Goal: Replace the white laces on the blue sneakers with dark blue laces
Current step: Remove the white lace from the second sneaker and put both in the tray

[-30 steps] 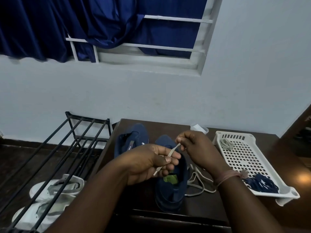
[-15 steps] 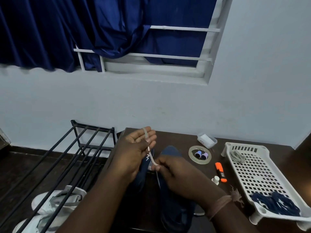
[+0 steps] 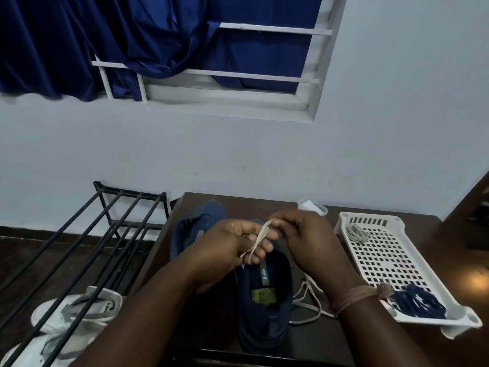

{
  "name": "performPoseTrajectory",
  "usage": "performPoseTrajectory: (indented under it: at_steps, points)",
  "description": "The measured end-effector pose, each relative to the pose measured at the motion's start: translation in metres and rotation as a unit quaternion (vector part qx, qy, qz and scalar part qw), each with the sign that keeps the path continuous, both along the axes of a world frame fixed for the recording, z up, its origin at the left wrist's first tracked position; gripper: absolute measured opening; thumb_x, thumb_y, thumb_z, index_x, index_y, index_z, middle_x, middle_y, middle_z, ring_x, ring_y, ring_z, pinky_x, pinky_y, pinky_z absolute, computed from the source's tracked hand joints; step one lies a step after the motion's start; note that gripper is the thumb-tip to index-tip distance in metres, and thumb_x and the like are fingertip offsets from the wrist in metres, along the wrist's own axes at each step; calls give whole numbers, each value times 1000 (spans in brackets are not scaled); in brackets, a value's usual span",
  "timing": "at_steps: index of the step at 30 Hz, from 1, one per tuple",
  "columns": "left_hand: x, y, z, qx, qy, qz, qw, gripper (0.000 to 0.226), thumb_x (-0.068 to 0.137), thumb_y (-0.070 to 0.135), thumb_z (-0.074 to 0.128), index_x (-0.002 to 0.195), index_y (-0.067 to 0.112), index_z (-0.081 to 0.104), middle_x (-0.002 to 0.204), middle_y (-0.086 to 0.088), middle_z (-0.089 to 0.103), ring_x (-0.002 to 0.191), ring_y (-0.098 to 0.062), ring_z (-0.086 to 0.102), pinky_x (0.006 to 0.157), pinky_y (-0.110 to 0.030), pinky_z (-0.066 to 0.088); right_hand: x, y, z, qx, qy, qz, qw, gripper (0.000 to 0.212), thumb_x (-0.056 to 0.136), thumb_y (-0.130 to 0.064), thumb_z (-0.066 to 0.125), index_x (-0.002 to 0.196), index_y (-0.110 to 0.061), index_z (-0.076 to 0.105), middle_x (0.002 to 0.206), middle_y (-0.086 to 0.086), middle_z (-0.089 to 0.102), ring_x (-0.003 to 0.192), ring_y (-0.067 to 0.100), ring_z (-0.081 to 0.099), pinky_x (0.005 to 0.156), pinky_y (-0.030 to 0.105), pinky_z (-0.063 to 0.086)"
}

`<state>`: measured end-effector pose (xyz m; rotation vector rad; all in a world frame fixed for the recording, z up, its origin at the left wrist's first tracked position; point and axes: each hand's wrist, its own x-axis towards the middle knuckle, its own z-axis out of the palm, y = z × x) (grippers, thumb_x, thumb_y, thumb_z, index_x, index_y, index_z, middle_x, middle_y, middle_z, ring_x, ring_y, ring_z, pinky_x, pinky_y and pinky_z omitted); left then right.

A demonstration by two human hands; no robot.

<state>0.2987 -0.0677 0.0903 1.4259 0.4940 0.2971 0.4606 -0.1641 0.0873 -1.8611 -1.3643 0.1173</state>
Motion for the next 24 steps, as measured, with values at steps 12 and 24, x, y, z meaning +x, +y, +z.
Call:
performPoseTrajectory:
  at_steps: [12,24]
  points:
    - [0,16,-8,99,-22,247,964,30,104,6,48,129,9,64,114,-2,73,105,-11,71,94,-31,57,-34,7,-8,-158,-20,180,971,17,99,-22,52,87,-21,64,72,-11,58,69,3,53,63,17,39]
    - [-4,6,3,38,42,-24,998,34,105,7,40,105,-2,73,85,-13,70,75,-18,63,70,-26,52,-2,-2,8,11,43,16,999,17,90,-13,65,79,-21,75,77,-13,71,78,2,63,72,19,48]
